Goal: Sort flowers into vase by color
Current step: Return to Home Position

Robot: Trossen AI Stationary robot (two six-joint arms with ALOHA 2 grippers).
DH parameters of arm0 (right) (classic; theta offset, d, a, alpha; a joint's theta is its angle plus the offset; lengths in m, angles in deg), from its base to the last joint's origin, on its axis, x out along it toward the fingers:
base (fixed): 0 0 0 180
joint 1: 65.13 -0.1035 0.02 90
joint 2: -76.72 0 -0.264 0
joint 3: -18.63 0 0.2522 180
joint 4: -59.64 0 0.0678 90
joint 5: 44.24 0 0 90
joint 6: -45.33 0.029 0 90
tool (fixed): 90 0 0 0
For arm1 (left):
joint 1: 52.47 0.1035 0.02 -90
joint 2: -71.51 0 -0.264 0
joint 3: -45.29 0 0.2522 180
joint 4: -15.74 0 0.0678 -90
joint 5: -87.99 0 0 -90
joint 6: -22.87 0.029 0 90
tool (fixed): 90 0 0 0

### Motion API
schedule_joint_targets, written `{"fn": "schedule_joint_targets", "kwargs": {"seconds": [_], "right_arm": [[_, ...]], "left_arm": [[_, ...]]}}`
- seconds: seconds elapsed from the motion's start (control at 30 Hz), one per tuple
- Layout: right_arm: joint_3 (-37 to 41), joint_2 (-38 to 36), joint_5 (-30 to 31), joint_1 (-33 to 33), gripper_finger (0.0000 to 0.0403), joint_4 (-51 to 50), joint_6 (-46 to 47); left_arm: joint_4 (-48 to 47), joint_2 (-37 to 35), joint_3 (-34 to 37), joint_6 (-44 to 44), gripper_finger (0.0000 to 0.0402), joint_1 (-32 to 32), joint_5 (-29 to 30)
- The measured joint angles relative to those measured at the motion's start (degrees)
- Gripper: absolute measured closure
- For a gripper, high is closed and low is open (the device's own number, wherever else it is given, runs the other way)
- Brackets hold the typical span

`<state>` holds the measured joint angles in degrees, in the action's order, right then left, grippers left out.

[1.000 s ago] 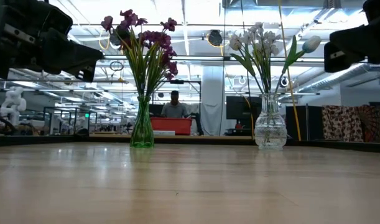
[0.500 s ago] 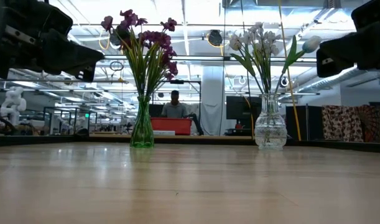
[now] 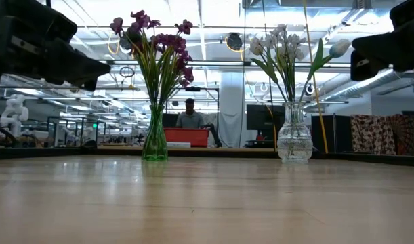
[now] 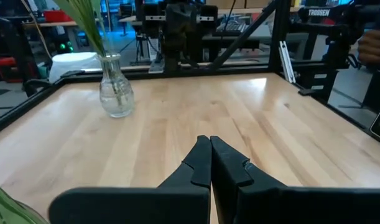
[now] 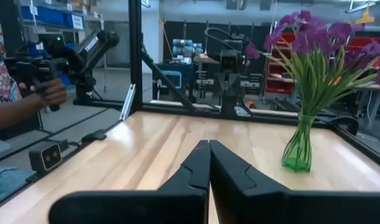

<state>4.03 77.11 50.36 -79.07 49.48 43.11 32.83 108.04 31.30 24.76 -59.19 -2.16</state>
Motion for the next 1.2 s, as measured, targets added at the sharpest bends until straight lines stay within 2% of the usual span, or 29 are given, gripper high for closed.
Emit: {"fn": "schedule_joint_targets", "kwargs": {"seconds": [0.23, 0.77, 1.2], "right_arm": [[-0.04, -0.33, 3.23, 0.00, 0.0403, -1.22, 0.13], [-0.04, -0.31, 2.84, -0.02, 0.0403, -1.38, 1.77], [-0.04, -0.26, 2.82, -0.04, 0.0403, -1.40, 4.33]], "left_arm": [[-7.01, -7.44, -0.02, 0.04, 0.0402, 0.00, 0.00], [-20.07, -20.99, -0.02, 0.15, 0.0402, 0.00, 0.72], [-26.85, -29.93, -0.02, 0.32, 0.0402, 0.00, 0.87]]}}
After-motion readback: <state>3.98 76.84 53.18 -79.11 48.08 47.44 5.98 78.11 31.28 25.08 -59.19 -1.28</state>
